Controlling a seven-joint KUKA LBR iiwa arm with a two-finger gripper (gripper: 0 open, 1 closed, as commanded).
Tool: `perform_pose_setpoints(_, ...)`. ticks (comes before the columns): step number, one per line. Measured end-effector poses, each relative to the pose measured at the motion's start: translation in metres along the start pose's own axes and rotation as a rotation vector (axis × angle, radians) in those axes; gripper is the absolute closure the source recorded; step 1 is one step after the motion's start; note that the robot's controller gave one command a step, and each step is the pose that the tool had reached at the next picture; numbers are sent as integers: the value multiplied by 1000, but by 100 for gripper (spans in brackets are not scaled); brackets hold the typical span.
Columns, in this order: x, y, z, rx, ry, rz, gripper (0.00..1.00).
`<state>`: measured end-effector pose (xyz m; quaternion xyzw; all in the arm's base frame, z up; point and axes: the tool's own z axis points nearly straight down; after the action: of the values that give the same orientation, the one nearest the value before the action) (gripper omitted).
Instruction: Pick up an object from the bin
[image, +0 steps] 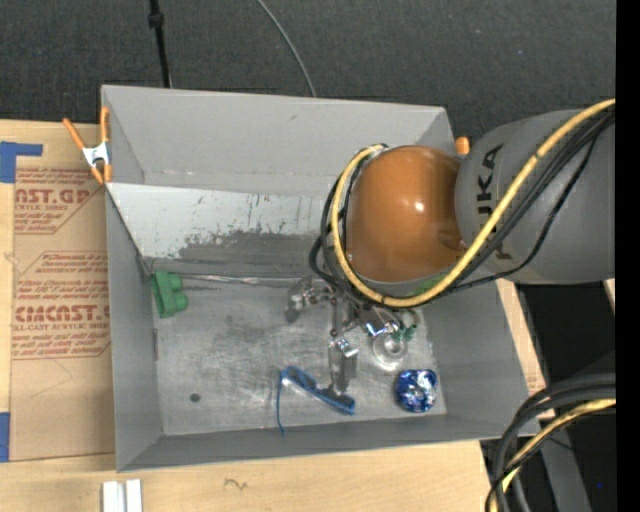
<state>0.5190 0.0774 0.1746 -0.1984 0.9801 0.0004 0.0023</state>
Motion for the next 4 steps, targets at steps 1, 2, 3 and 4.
perform_pose_setpoints(1,26,-7,94,-3,7,-346,0)
perform_pose_setpoints(2,25,-8,93,-3,4,-344,100)
perform_pose_setpoints(3,55,-86,4,6,-1,-363,100)
perform_pose_setpoints(4,99,-130,64,-3,7,-202,100)
